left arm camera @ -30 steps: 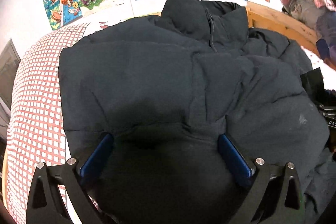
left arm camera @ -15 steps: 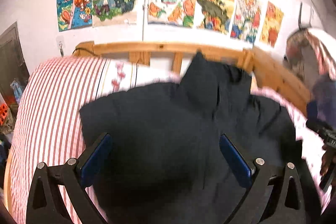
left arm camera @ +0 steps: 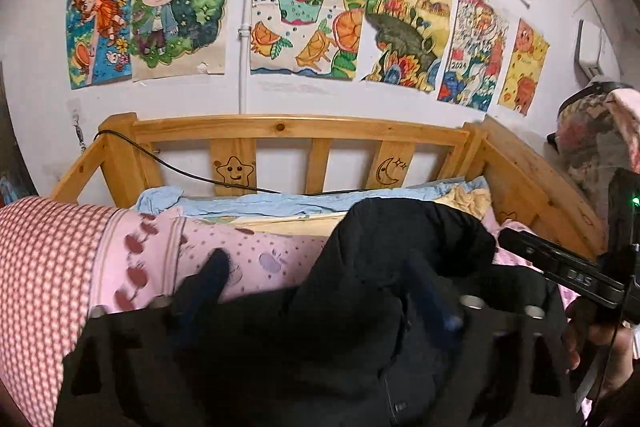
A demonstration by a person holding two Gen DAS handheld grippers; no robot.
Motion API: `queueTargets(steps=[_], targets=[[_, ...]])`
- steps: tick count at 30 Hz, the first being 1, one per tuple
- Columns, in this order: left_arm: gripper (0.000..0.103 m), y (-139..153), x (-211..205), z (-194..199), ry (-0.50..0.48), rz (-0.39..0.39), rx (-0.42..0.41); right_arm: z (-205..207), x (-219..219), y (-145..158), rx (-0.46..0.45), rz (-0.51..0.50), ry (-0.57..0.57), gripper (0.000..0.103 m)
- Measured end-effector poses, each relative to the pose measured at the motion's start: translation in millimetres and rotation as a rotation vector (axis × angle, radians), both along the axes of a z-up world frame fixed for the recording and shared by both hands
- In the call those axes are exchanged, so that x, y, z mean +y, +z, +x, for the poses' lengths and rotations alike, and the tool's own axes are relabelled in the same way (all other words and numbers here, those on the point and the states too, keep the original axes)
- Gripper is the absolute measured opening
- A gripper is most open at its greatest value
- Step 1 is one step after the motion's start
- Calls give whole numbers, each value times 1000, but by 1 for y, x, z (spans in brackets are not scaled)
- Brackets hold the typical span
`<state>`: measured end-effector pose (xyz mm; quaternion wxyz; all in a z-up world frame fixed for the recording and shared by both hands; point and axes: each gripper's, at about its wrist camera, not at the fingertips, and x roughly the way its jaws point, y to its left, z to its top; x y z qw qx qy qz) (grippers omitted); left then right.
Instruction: Fold large clothes
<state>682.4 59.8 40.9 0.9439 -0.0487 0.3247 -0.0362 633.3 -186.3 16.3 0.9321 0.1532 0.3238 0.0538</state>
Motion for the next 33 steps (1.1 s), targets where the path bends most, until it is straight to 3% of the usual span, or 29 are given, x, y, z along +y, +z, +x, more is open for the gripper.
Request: queueTargets(steps=[2, 3, 5, 6, 8, 10, 20, 26, 33], targets=[[52, -5, -2, 11, -1, 2, 16, 23, 4, -5, 9, -1, -18, 68], [48, -8, -2, 16, -5, -2, 27, 34, 5, -10, 25, -1, -29, 60], [17, -11, 1, 20, -31, -31, 37, 51, 5, -20, 50, 10, -45, 56], [10, -11, 2, 20, -43, -42, 44, 56, 6, -25, 56, 15, -52, 52], [7, -9, 5, 14, -40, -47, 36, 63, 7, -31, 63, 23, -50, 38], [7, -6, 10, 6, -47, -74, 33, 61, 10, -33, 54, 23, -35, 14], [5, 22, 27, -65, -162, -66, -12, -14, -3, 5, -69, -41, 20, 6], [5, 0, 6, -107, -265, 95, 52, -64, -2, 10, -70, -163, 83, 5], [5, -56, -24, -113, -284, 278, 202, -90, -1, -28, 48, -252, 116, 4]])
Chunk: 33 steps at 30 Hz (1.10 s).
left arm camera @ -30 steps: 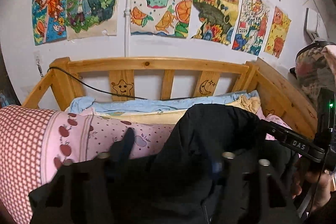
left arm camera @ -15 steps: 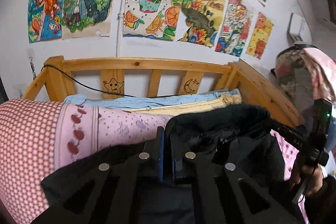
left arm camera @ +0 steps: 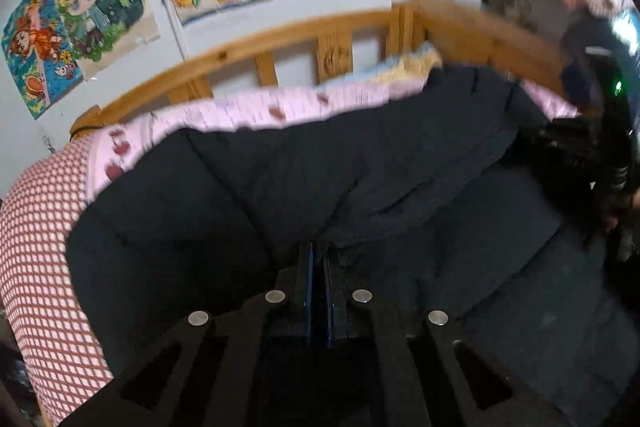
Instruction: Fold large clothes
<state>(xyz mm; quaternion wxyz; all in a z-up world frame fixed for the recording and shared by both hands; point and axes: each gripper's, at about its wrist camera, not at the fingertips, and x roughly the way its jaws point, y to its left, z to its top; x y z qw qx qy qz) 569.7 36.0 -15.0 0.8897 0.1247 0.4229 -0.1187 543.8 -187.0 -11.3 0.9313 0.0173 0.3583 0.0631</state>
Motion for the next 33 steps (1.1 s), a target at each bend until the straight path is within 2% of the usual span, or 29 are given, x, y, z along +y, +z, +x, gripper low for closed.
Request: queueTargets(steps=[4, 9, 14, 18, 21, 23, 27, 29, 33], targets=[[5, -20, -6, 5, 9, 35, 27, 2, 1, -31, 71, -26, -5, 3], [5, -42, -12, 0, -1, 100, 1, 6, 3, -58, 111, -28, -6, 0], [5, -29, -10, -10, -26, 92, -53, 7, 5, -71, 121, -19, -22, 0], [10, -16, -8, -20, -25, 78, -72, -8, -3, -60, 79, 31, -36, 0], [13, -8, -5, -28, -16, 42, -75, -20, -8, -47, 59, 59, -50, 0], [14, 2, -3, -37, -24, -10, -95, -27, -13, -36, 39, 82, -63, 1], [19, 24, -8, -56, -73, -71, -208, -35, -20, -11, -25, 113, -88, 1], [28, 36, -11, -61, -83, -128, -259, -33, -21, 0, -51, 140, -94, 1], [30, 49, -11, -40, -17, -254, -248, -20, -16, 8, -74, 182, -100, 1]])
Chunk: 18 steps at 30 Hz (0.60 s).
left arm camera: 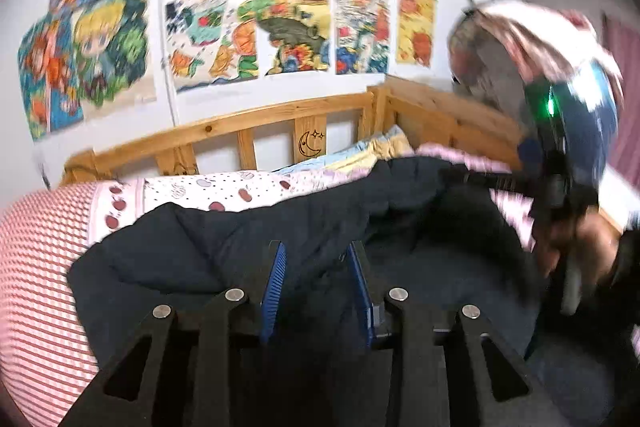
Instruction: Fold large clothes
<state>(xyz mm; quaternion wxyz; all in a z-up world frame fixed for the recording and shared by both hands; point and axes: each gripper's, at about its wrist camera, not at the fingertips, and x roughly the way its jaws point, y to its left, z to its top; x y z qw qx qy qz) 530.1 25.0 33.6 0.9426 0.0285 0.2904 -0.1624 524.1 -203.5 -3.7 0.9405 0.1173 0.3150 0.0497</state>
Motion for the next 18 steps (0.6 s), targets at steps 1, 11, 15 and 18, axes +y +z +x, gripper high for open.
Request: queueTargets(steps=[1, 11, 15, 18], targets=[[30, -1, 0, 9, 22, -25, 23, 7, 2, 0, 2, 5, 0, 1], [10, -91, 3, 70, 49, -39, 416, 58, 35, -40, 167, 34, 125, 1], [9, -107, 1, 74, 67, -16, 442, 71, 44, -82, 316, 25, 186, 1], [9, -119, -12, 74, 80, 61, 427, 75, 42, -99, 347, 77, 187, 0]])
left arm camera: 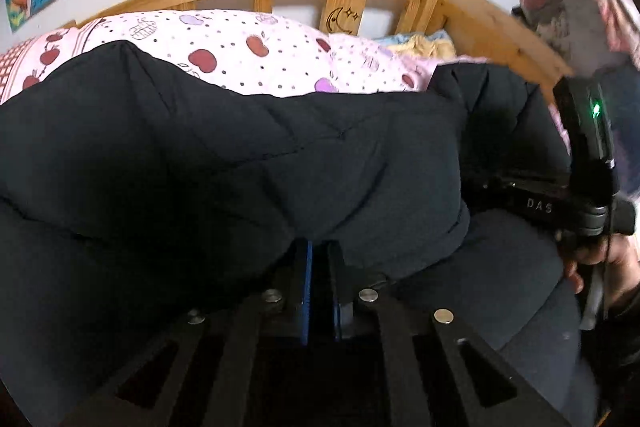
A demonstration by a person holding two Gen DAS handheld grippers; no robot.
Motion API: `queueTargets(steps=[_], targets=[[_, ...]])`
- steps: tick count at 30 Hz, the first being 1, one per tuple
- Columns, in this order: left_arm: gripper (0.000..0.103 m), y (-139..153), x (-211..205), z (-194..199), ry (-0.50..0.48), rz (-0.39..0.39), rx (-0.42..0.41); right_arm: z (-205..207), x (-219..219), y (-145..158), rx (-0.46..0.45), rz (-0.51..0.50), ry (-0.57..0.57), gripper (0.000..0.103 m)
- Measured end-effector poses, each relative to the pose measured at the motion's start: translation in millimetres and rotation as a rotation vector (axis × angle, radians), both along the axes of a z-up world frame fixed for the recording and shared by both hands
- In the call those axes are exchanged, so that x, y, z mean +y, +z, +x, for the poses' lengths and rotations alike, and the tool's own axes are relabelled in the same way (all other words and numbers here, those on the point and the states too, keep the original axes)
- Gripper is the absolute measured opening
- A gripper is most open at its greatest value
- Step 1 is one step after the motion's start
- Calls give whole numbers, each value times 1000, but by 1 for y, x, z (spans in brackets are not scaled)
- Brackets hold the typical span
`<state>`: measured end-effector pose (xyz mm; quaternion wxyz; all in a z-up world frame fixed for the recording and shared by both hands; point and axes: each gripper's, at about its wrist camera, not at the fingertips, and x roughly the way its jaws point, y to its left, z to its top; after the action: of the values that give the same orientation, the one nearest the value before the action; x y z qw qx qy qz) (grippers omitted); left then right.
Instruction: Fold large clothes
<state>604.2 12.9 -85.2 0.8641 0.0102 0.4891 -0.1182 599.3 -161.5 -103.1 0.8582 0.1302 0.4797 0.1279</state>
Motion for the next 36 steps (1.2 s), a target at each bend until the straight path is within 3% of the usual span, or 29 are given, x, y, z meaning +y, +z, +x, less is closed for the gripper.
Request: queueTargets(steps=[3, 8, 12, 18, 21, 23, 26, 27, 28, 30, 36], targets=[[9, -4, -8, -7, -6, 52, -43, 4, 5, -17, 30, -8, 2, 0], [9, 15, 0, -20, 1, 10, -111, -8, 15, -22, -30, -55, -18, 0], [11, 37, 1, -33, 32, 19, -155, -28, 12, -6, -91, -18, -62, 1], [13, 73, 1, -63, 67, 0, -193, -69, 26, 36, -194, -119, -73, 2], [26, 93, 1, -83, 76, -2, -222, -88, 21, 59, -222, -105, -85, 2], [48, 109, 2, -99, 84, -11, -255, -99, 19, 70, -238, -118, -85, 2], [65, 127, 0, -118, 101, -41, -306, -122, 19, 91, -267, -143, -83, 6], [66, 132, 0, -124, 104, -46, -314, -128, 12, 97, -278, -142, -85, 16], [67, 136, 0, -128, 106, -49, -318, -132, 3, 104, -288, -139, -87, 33], [70, 145, -3, -141, 111, -45, -330, -152, -6, 121, -328, -127, -92, 54], [93, 169, -6, -183, 126, -48, -394, -190, -20, 157, -382, -134, -100, 55]])
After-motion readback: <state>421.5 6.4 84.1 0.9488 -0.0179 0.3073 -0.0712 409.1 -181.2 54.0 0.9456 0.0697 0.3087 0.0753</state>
